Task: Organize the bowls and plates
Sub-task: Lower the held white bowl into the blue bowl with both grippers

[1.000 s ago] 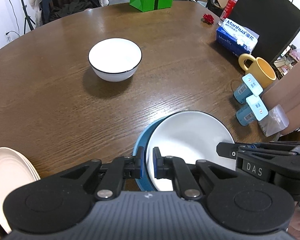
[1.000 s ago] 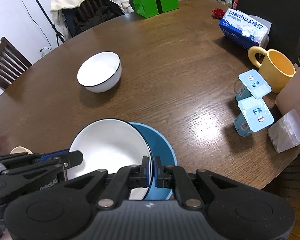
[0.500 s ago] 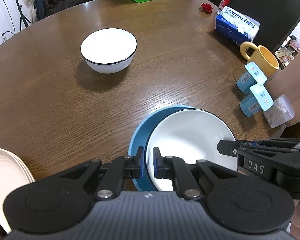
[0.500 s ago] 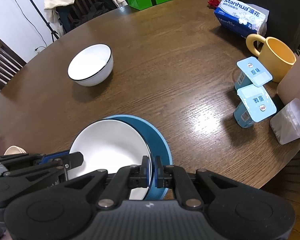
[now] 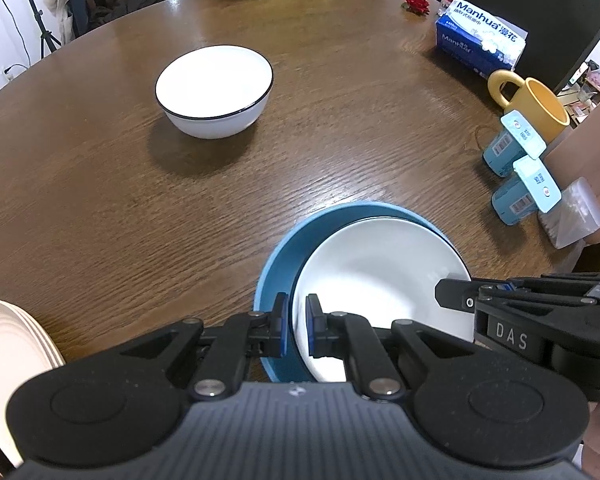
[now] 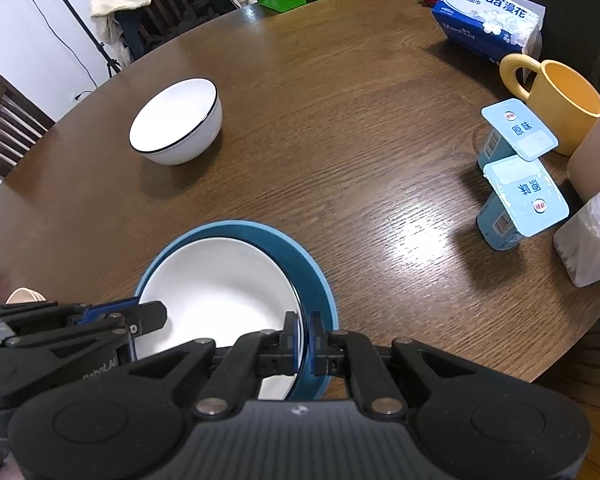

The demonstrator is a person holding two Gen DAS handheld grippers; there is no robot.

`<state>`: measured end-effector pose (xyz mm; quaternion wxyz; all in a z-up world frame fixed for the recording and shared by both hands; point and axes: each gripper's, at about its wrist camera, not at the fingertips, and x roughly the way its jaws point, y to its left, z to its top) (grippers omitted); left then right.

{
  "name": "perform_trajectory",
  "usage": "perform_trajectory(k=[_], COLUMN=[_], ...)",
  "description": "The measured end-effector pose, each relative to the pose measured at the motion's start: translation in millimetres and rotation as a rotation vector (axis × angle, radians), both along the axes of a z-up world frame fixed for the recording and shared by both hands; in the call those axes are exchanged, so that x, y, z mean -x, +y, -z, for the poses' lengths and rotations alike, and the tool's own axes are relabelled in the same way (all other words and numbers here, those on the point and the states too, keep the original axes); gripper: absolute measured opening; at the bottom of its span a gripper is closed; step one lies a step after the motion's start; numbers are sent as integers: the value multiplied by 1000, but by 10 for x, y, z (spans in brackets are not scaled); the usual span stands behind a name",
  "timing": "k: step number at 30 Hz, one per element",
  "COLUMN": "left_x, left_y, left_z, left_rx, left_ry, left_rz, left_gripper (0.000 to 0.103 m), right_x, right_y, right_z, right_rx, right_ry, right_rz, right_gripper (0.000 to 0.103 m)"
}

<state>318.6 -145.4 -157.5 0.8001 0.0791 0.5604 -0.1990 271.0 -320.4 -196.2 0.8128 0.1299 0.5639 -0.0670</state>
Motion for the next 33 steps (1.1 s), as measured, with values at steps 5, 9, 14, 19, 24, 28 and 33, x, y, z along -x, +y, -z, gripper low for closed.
perform_trajectory(k=[5,9,14,19,24,28,33], left_x=[-11,-10,-16,-37,-57,-64,-76], left_y=[-9,-16,-38,-49,-55,-61,-64], left_z=[39,54,95,116,150,162,176], left_rx=[-10,-14,-28,-33,-42,-46,-54], left_ry=[2,0,8,12,26,31,38], left_rz=[-2,-2,-5,-13,-16,-21,-26], left_gripper=[9,9,9,9,9,9,9], right_x=[-9,-27,-62,-95,-121,-142,-176], right_y=[8,16,44,54,51,58,78], right_z=[47,82,120,161,173,193,204], right_rx=[-1,2,5,3,4,9,11], right_ry=[6,12,23,31,37,50,56], right_rz=[-16,-24,-35,-39,-46,-48,-56], right_gripper=[5,5,5,5,5,5,5])
